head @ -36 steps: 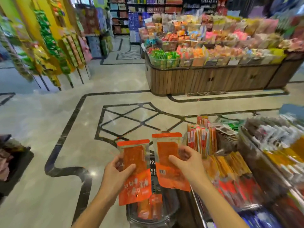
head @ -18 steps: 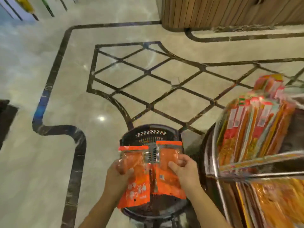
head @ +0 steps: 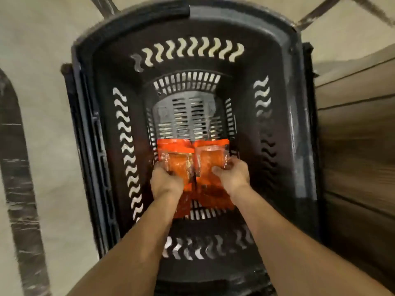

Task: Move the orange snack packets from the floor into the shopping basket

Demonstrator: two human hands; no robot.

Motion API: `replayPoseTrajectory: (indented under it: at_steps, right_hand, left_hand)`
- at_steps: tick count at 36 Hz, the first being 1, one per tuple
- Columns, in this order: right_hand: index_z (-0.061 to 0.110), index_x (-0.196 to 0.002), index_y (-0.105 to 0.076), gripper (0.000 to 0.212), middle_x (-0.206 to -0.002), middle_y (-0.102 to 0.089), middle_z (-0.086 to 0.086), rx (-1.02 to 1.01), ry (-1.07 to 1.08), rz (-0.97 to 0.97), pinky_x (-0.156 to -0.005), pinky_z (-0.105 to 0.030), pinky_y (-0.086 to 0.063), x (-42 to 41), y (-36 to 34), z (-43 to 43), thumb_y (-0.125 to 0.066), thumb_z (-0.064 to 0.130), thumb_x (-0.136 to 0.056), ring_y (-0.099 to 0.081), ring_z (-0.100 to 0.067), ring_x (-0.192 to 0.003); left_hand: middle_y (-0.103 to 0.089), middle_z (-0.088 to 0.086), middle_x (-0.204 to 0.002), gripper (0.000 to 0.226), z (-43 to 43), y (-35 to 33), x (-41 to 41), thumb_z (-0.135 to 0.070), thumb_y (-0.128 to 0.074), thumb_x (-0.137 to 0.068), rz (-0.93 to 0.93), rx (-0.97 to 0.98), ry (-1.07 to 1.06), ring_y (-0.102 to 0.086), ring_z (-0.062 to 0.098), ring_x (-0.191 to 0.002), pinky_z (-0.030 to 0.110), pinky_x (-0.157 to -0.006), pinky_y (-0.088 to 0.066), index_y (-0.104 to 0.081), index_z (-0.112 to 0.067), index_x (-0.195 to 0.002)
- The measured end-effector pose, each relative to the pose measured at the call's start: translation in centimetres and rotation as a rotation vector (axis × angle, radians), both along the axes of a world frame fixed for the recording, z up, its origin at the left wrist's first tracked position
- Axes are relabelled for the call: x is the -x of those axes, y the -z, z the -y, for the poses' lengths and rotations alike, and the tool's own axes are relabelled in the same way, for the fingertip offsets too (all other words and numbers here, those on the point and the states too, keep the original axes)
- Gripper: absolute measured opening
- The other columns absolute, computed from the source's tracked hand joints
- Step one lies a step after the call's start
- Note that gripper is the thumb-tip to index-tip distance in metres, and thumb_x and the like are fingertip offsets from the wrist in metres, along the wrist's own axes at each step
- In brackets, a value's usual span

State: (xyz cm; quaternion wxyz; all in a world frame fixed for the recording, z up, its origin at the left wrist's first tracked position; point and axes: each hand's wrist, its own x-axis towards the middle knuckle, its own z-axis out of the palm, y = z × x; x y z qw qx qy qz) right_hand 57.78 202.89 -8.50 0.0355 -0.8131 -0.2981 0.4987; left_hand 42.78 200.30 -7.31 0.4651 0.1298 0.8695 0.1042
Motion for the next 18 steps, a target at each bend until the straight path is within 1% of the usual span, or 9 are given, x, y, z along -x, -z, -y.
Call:
replayPoseTrajectory:
  at_steps: [2,5,7,8,10,12,14,16,18]
  right_hand:
    - [0.018,-0.102,-0.073,0.026,-0.100,-0.076,-0.007,0.017,-0.026,0.018,-0.090,-0.037,-0.056,0.0,3.4,0.3,-0.080,0.017,-0.077,-0.070,-0.026,-0.094]
    - [0.013,-0.087,-0.073,0.015,-0.098,-0.076,-0.016,-0.011,-0.050,-0.023,-0.089,-0.043,-0.057,-0.6,7.7,0.9,-0.079,0.004,-0.076,-0.071,-0.031,-0.090]
    - [0.002,-0.090,-0.074,0.012,-0.097,-0.075,-0.019,-0.025,-0.083,0.000,-0.082,-0.036,-0.056,-1.0,9.5,1.2,-0.077,0.001,-0.078,-0.070,-0.029,-0.087]
    - [-0.001,-0.094,-0.074,0.016,-0.097,-0.075,-0.020,-0.034,-0.085,0.021,-0.079,-0.036,-0.055,-1.1,10.1,1.2,-0.077,0.003,-0.079,-0.070,-0.028,-0.087]
    - [0.001,-0.101,-0.073,0.026,-0.099,-0.076,-0.016,-0.030,-0.065,0.041,-0.083,-0.039,-0.056,-1.0,10.5,1.2,-0.080,0.012,-0.077,-0.071,-0.028,-0.091]
    - [0.006,-0.107,-0.070,0.035,-0.105,-0.074,-0.014,-0.009,-0.111,0.111,-0.088,-0.039,-0.054,-0.8,9.9,1.2,-0.080,0.021,-0.078,-0.069,-0.031,-0.099]
    - [0.008,-0.113,-0.066,0.042,-0.112,-0.072,-0.015,-0.014,-0.158,0.164,-0.092,-0.038,-0.052,-0.7,8.6,0.9,-0.080,0.028,-0.079,-0.066,-0.032,-0.107]
    - [0.007,-0.121,-0.060,0.048,-0.120,-0.068,-0.016,-0.002,-0.252,0.189,-0.098,-0.036,-0.048,-0.6,6.7,0.5,-0.078,0.027,-0.082,-0.062,-0.033,-0.115]
    - [0.009,-0.126,-0.057,0.047,-0.123,-0.066,-0.015,0.013,-0.345,0.193,-0.101,-0.034,-0.045,-0.3,4.3,-0.4,-0.074,0.024,-0.084,-0.060,-0.032,-0.119]
  left_hand:
    - [-0.069,0.015,-0.112,0.032,0.1,3.3,-0.4,-0.017,-0.061,-0.085,-0.037,-0.003,-0.008,-0.064,0.034,-0.109,0.031,-0.087,-0.048,-0.064,-0.009,-0.116]
    - [-0.063,0.020,-0.124,0.037,0.3,6.9,-0.8,-0.012,-0.057,-0.089,-0.072,0.051,-0.019,-0.058,0.038,-0.118,0.039,-0.096,-0.047,-0.060,-0.004,-0.125]
    - [-0.059,0.021,-0.129,0.035,0.4,8.3,-0.8,-0.007,-0.053,-0.093,-0.077,0.095,-0.054,-0.056,0.039,-0.120,0.041,-0.098,-0.045,-0.055,0.000,-0.127]
    - [-0.059,0.023,-0.129,0.032,0.4,8.8,-0.8,-0.006,-0.052,-0.093,-0.088,0.098,-0.059,-0.056,0.039,-0.119,0.042,-0.097,-0.045,-0.056,0.001,-0.124]
    - [-0.059,0.023,-0.128,0.027,0.7,9.5,-1.0,-0.006,-0.053,-0.091,-0.112,0.084,-0.028,-0.057,0.038,-0.117,0.042,-0.096,-0.047,-0.055,-0.002,-0.117]
    - [-0.054,0.022,-0.132,0.040,0.6,9.1,-1.5,-0.008,-0.055,-0.089,-0.138,0.065,0.008,-0.053,0.037,-0.122,0.040,-0.100,-0.043,-0.047,0.000,-0.128]
    - [-0.042,0.022,-0.144,0.061,0.3,7.6,-1.9,-0.012,-0.058,-0.089,-0.124,0.066,0.043,-0.042,0.036,-0.133,0.037,-0.107,-0.035,-0.032,0.000,-0.142]
    - [-0.032,0.020,-0.152,0.077,0.0,5.5,-1.8,-0.021,-0.061,-0.088,-0.079,0.058,0.121,-0.031,0.034,-0.141,0.035,-0.113,-0.027,-0.019,-0.002,-0.150]
    - [-0.036,0.019,-0.149,0.074,-0.7,3.6,-1.2,-0.033,-0.060,-0.088,-0.049,0.035,0.229,-0.036,0.035,-0.137,0.039,-0.113,-0.031,-0.027,-0.007,-0.149]
